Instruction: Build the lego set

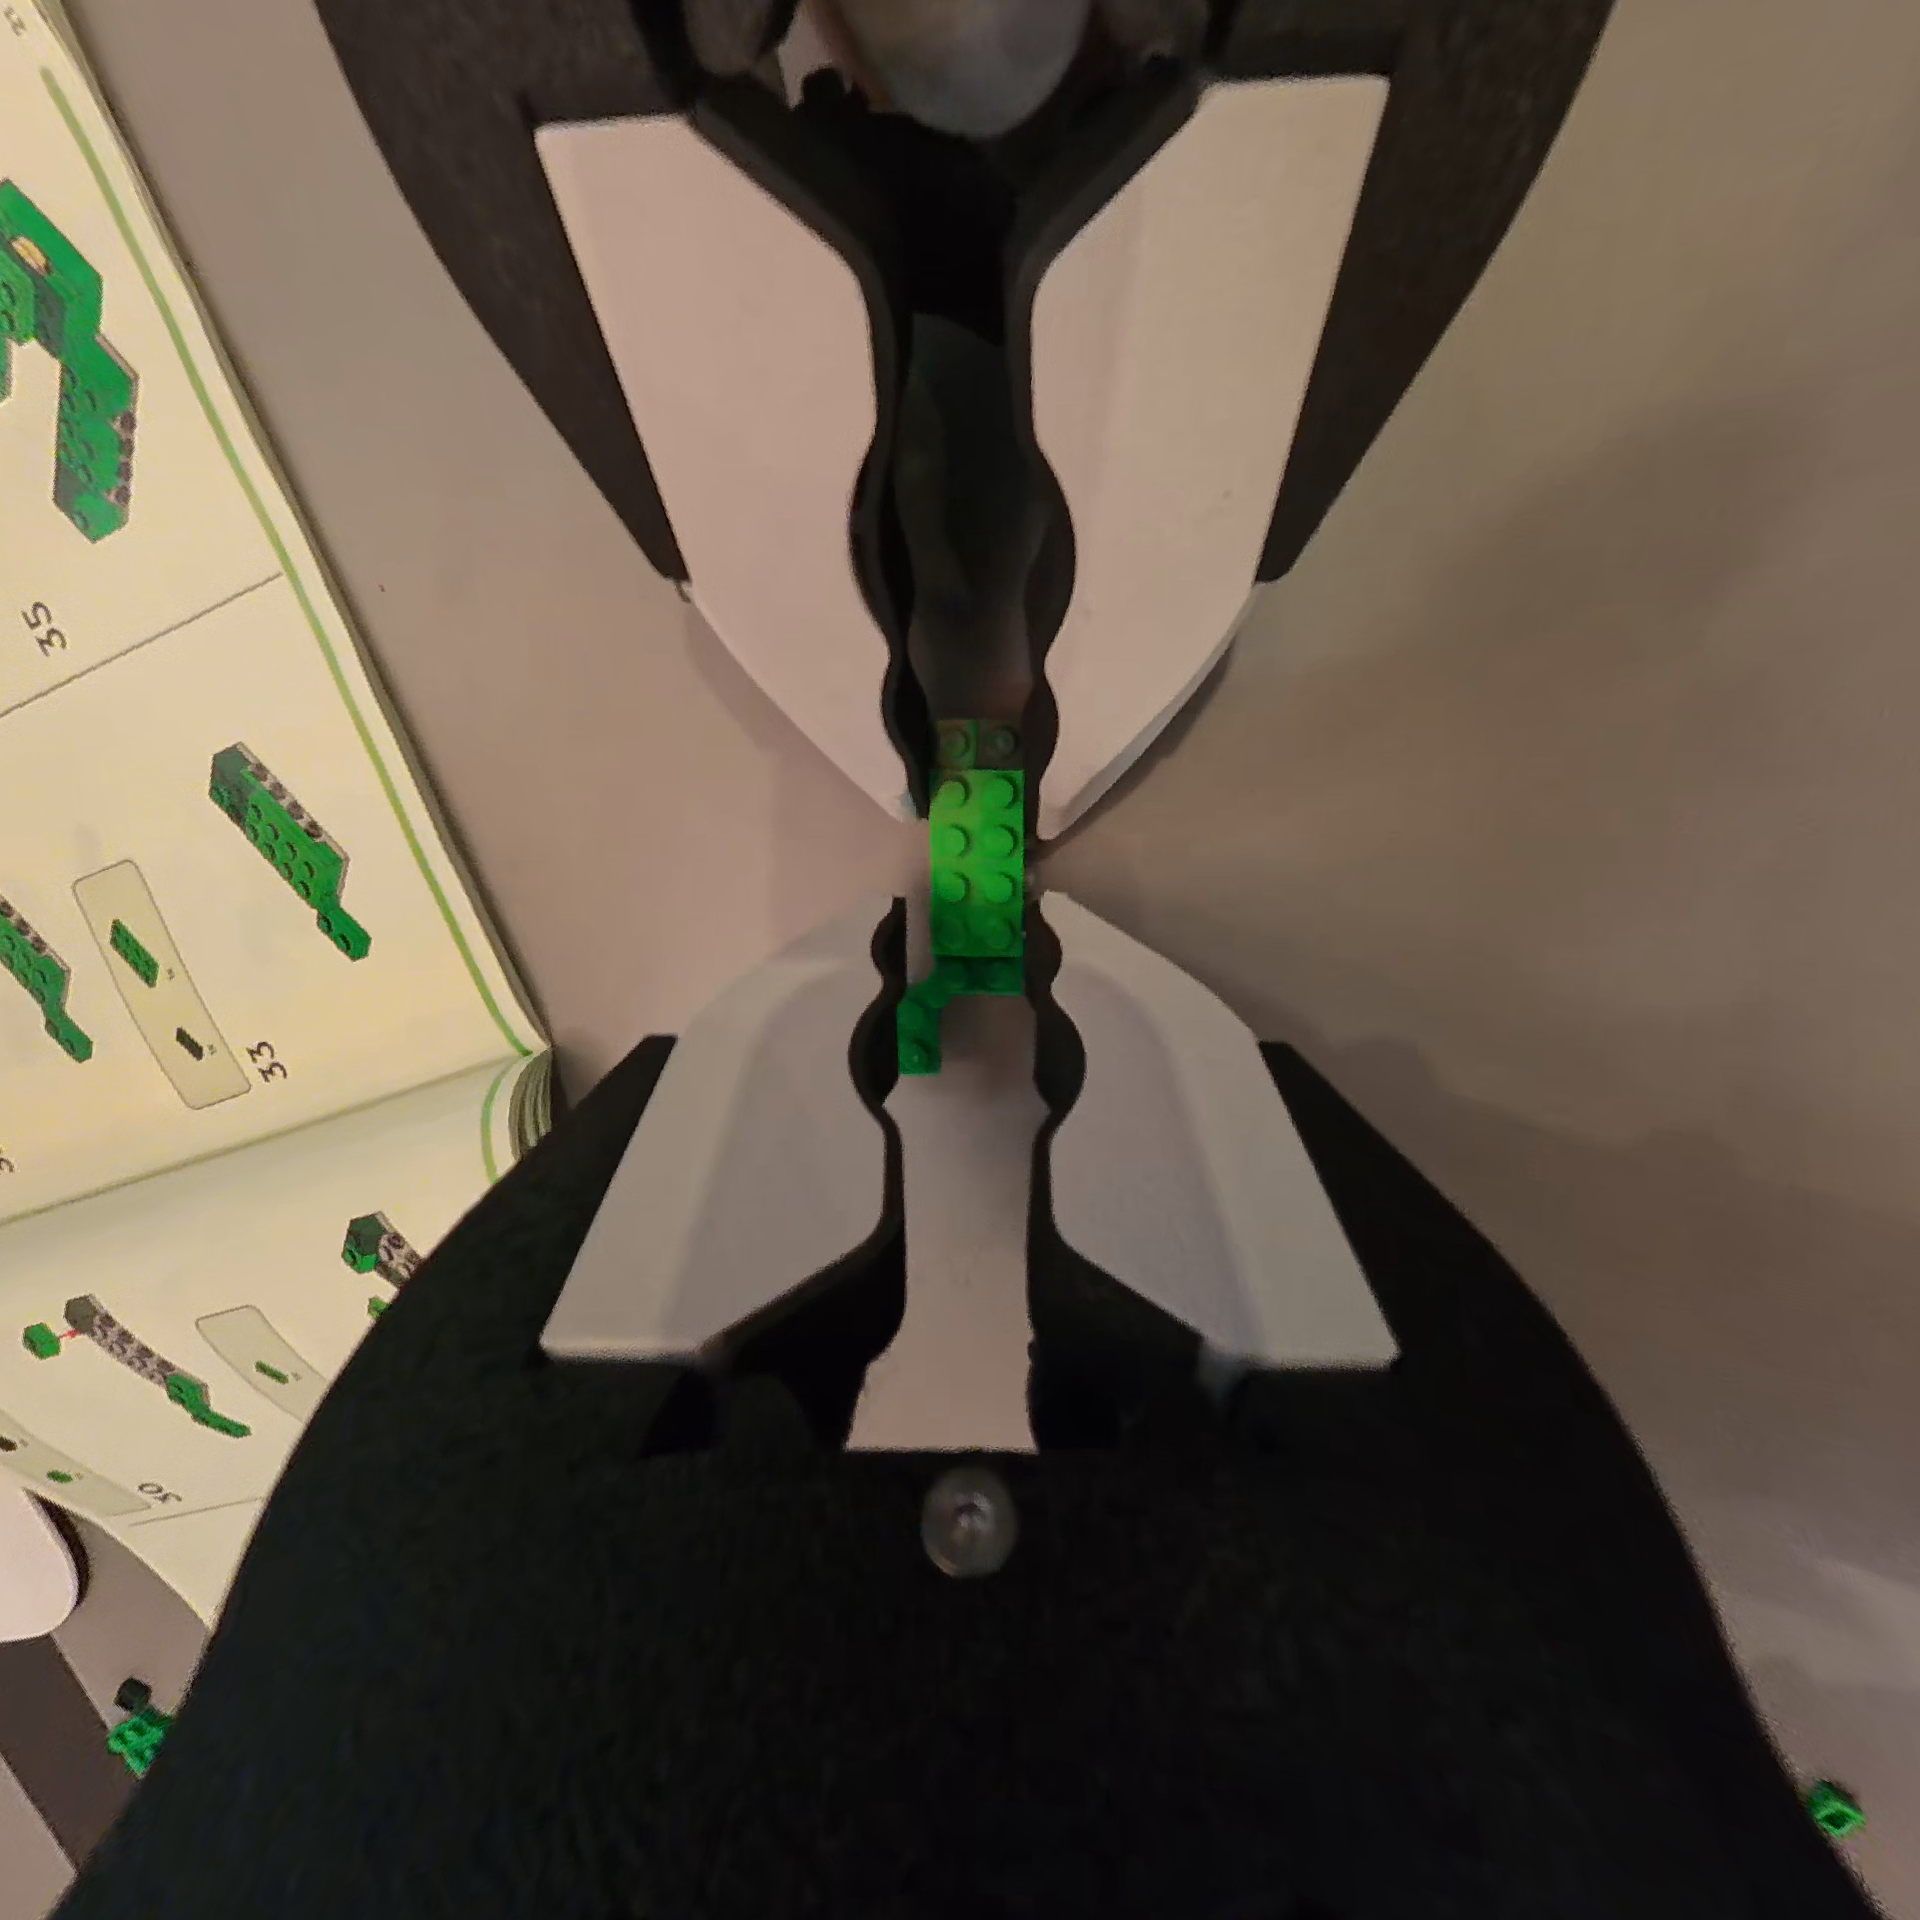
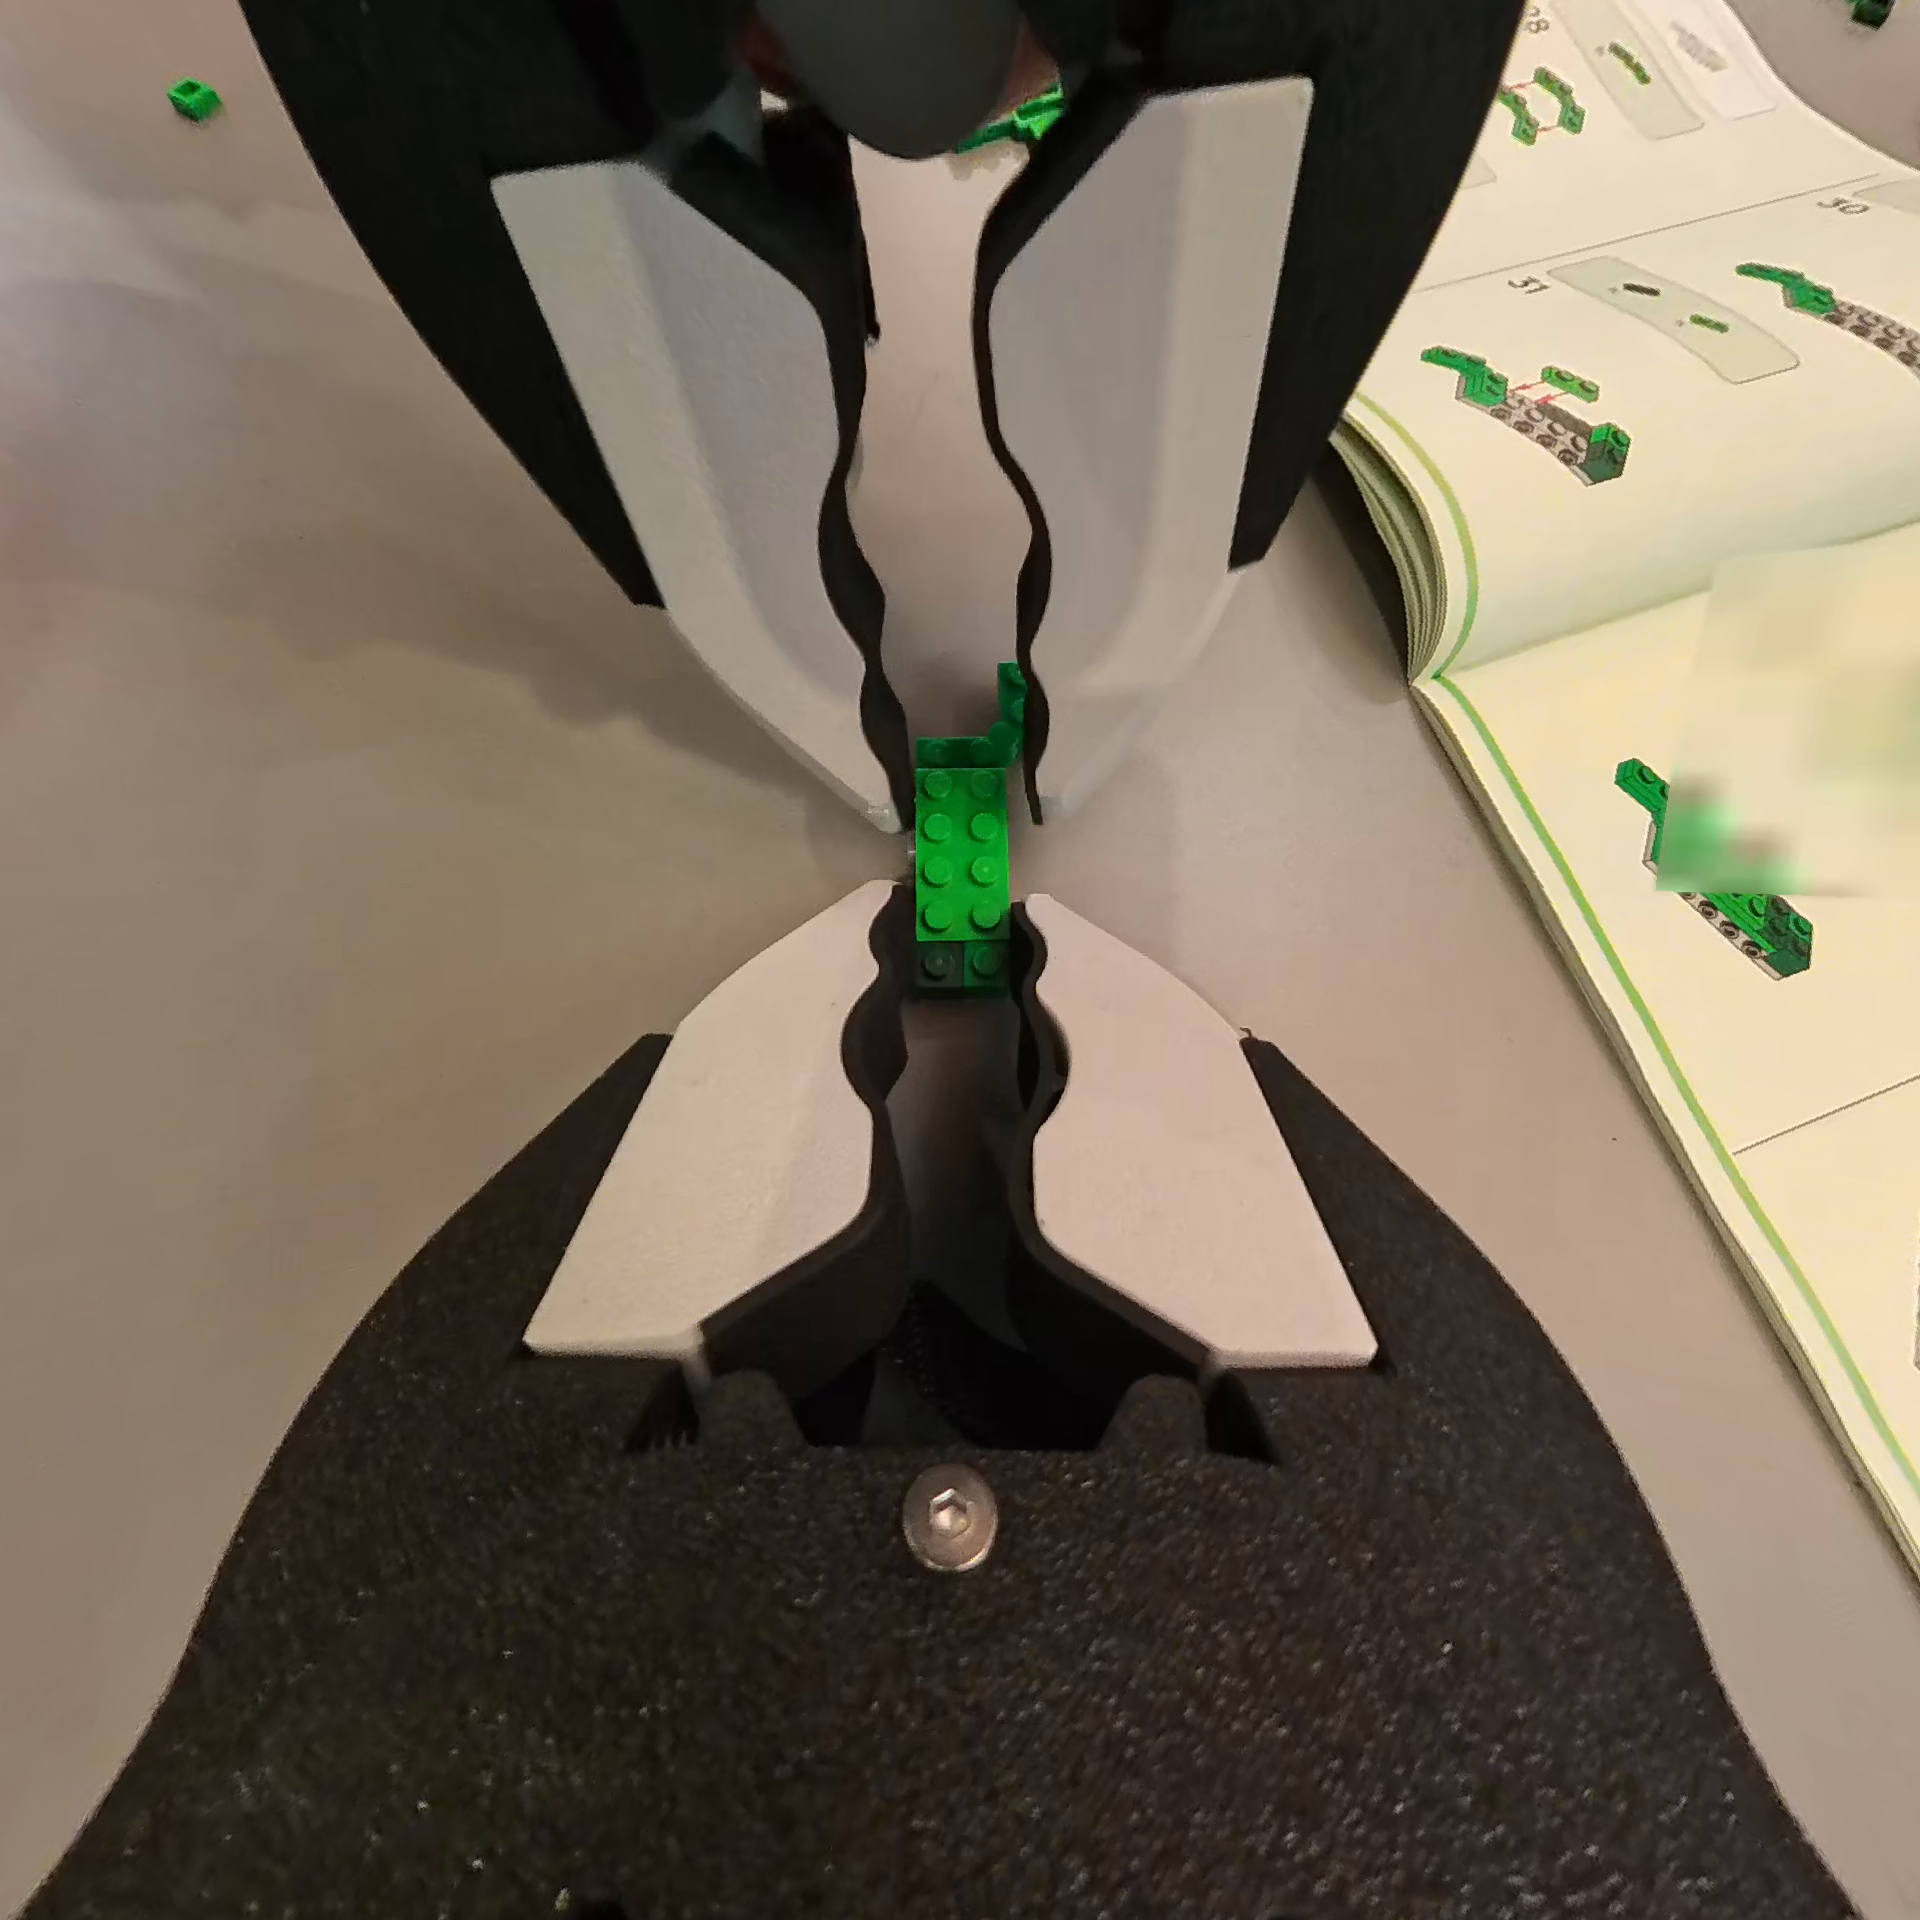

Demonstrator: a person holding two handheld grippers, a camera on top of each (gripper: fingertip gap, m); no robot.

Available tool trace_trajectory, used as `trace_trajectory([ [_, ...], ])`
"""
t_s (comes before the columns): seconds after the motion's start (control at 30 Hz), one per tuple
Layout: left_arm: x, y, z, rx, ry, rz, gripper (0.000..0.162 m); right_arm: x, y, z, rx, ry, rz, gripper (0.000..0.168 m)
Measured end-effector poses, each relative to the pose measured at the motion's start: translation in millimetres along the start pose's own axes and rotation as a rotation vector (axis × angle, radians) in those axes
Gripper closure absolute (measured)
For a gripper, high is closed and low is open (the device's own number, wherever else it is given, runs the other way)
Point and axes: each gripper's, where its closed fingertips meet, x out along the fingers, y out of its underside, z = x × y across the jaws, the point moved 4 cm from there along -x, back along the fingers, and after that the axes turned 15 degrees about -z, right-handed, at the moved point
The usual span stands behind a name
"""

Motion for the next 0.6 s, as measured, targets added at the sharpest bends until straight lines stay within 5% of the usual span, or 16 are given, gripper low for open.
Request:
trace_trajectory([
  [0.6, 3.2, -0.5, -0.8, -0.161, 0.082, -0.114, 0.147, -6.0, 3.3, 2.9, -0.008, -0.016, 0.012, 0.151],
])
